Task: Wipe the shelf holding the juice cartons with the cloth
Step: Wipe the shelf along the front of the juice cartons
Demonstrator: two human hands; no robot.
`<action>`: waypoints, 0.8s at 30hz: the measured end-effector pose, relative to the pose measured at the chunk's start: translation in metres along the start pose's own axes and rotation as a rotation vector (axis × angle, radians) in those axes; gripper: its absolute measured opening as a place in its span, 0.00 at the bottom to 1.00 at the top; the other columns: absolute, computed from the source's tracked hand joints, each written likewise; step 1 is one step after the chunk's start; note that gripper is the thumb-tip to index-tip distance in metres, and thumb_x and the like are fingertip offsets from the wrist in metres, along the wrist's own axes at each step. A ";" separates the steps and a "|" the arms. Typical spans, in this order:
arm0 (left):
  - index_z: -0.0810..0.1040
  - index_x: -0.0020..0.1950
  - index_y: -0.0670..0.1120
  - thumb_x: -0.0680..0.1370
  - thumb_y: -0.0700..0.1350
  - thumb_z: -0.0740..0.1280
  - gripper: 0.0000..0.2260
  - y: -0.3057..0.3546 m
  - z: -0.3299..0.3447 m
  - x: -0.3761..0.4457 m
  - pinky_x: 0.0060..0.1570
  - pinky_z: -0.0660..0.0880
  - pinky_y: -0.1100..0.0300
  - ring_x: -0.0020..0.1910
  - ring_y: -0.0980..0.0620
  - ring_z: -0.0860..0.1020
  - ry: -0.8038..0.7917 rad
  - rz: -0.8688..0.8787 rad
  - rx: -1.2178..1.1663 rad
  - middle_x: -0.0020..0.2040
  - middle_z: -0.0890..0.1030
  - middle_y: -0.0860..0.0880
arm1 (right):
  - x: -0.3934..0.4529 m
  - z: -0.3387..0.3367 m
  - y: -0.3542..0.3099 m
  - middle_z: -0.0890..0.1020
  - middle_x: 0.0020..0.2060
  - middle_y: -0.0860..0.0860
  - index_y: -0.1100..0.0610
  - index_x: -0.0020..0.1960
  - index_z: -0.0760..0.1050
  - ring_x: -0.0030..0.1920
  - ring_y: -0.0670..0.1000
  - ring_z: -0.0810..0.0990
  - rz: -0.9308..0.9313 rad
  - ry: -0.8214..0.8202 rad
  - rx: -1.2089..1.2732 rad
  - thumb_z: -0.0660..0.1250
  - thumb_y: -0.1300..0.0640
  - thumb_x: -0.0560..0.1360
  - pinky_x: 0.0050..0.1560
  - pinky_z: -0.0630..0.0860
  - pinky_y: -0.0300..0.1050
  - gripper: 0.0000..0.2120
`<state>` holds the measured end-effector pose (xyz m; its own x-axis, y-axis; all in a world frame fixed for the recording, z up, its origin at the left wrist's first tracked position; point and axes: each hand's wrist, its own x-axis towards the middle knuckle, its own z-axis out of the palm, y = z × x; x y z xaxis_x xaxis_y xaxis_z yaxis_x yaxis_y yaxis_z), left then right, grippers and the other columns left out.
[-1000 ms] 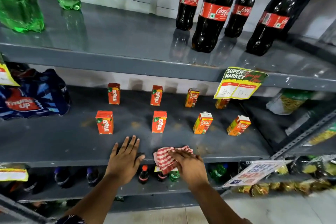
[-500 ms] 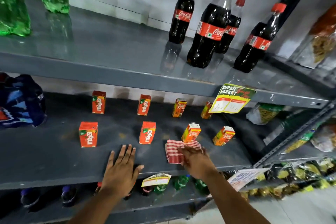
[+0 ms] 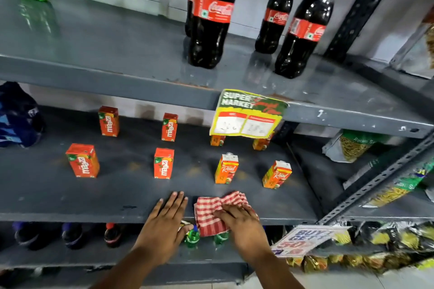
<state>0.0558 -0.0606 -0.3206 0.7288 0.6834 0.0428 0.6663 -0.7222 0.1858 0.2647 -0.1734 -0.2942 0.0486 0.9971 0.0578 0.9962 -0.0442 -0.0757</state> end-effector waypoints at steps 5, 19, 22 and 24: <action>0.74 0.67 0.43 0.79 0.60 0.36 0.36 0.028 0.001 -0.002 0.64 0.71 0.50 0.68 0.49 0.72 0.013 -0.056 0.054 0.68 0.75 0.47 | -0.034 -0.006 0.021 0.84 0.46 0.34 0.35 0.51 0.81 0.43 0.38 0.83 -0.049 -0.009 -0.029 0.78 0.52 0.47 0.48 0.80 0.33 0.33; 0.46 0.78 0.46 0.80 0.61 0.46 0.31 0.060 0.031 0.052 0.74 0.42 0.50 0.77 0.51 0.44 -0.034 -0.091 0.067 0.79 0.48 0.48 | 0.017 -0.020 0.079 0.64 0.76 0.50 0.45 0.77 0.58 0.73 0.56 0.67 0.106 -0.127 -0.065 0.56 0.62 0.78 0.70 0.66 0.50 0.29; 0.45 0.78 0.47 0.80 0.60 0.49 0.31 0.059 0.040 0.055 0.74 0.44 0.49 0.77 0.51 0.44 -0.064 -0.114 0.015 0.79 0.47 0.48 | 0.007 -0.003 0.077 0.66 0.75 0.50 0.43 0.76 0.59 0.72 0.55 0.68 0.164 -0.105 -0.010 0.56 0.62 0.76 0.71 0.64 0.50 0.31; 0.45 0.78 0.47 0.80 0.60 0.50 0.31 0.059 0.043 0.056 0.74 0.44 0.48 0.77 0.50 0.45 -0.045 -0.114 0.009 0.79 0.47 0.48 | -0.002 0.000 0.076 0.69 0.74 0.50 0.43 0.75 0.62 0.71 0.55 0.70 0.152 -0.061 0.014 0.58 0.62 0.75 0.70 0.66 0.50 0.30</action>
<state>0.1423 -0.0698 -0.3491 0.6548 0.7554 -0.0226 0.7462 -0.6415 0.1782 0.3402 -0.1785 -0.2998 0.1937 0.9809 -0.0157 0.9765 -0.1943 -0.0933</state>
